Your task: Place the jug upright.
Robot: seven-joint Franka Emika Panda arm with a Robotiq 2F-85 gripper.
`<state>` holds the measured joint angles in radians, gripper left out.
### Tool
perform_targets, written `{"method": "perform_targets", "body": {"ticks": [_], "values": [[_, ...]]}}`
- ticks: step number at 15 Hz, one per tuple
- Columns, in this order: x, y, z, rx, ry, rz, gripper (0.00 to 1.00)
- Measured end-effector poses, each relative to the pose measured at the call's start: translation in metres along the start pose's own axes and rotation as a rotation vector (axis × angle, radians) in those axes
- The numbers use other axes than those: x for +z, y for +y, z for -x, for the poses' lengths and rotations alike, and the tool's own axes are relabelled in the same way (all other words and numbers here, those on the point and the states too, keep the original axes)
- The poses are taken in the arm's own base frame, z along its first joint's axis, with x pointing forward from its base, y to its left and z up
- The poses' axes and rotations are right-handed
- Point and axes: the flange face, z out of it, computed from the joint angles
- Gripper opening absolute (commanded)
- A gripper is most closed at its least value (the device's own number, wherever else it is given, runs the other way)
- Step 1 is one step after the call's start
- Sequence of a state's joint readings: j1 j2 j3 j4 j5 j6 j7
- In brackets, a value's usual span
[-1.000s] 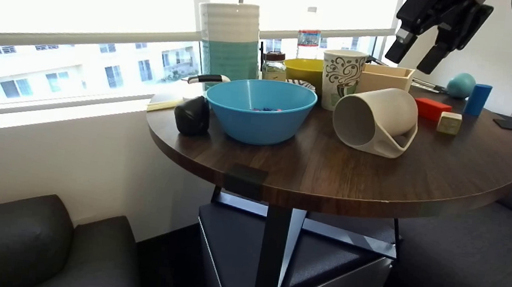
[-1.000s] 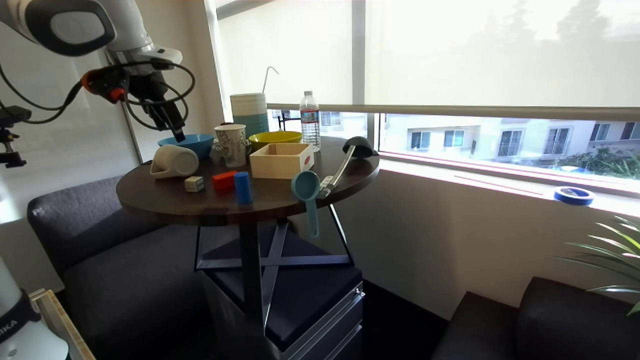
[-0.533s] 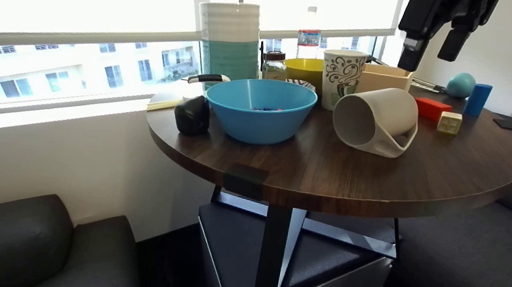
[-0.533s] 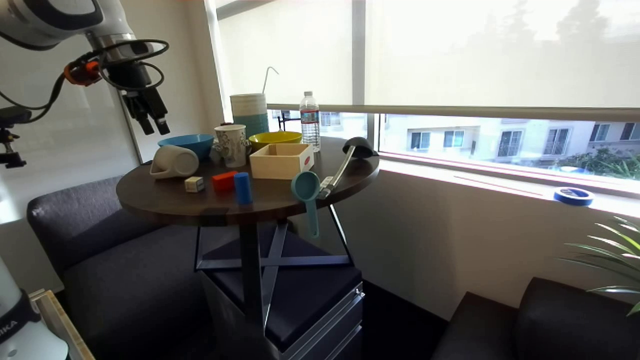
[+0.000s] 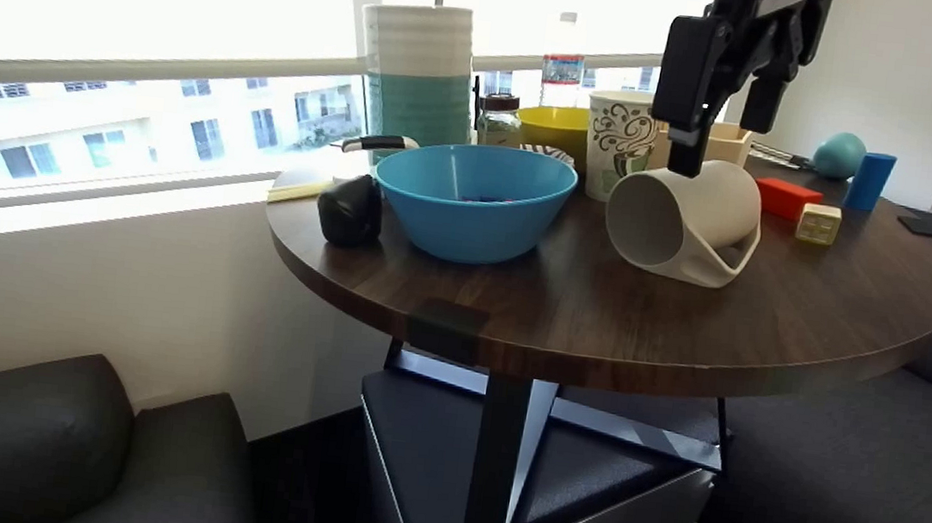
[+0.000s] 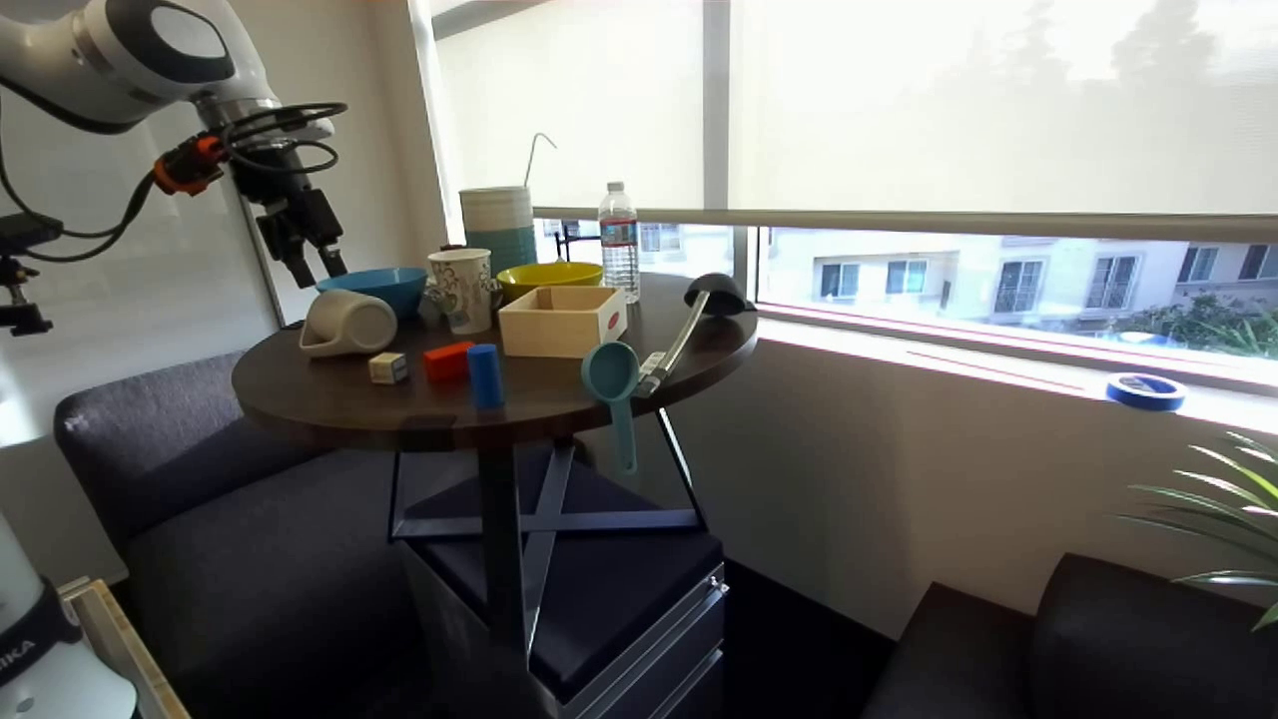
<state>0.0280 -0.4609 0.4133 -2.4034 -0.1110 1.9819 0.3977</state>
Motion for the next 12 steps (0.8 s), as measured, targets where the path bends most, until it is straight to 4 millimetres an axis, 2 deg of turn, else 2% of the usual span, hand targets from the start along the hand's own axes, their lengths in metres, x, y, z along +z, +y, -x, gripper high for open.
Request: {"method": "perform_targets", "body": {"ticks": [5, 12], "values": [[0.004, -0.015, -0.01, 0.006, -0.018, 0.032, 1.0], [0.016, -0.015, -0.015, 0.037, -0.057, 0.056, 1.0]]}}
